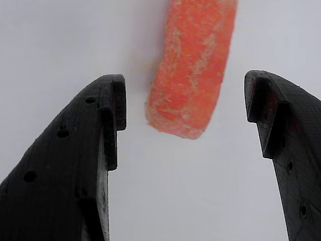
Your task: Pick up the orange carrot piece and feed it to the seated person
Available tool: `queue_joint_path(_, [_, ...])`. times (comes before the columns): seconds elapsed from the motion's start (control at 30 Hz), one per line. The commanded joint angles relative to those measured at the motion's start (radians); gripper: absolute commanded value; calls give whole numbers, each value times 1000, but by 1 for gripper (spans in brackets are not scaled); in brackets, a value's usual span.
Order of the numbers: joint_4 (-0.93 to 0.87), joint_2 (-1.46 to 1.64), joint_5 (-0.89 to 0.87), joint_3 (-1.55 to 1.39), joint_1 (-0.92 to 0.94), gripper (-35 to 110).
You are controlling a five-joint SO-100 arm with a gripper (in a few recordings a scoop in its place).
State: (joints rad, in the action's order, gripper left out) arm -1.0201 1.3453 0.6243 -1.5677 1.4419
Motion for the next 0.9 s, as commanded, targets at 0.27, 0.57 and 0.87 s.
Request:
queue_joint_path(0.27, [-8, 43, 15, 8, 41, 18])
queue_joint_path(0.57, [100, -60, 17, 17, 58, 18])
queue_joint_path(0.87, [169, -66, 17, -2, 52, 18])
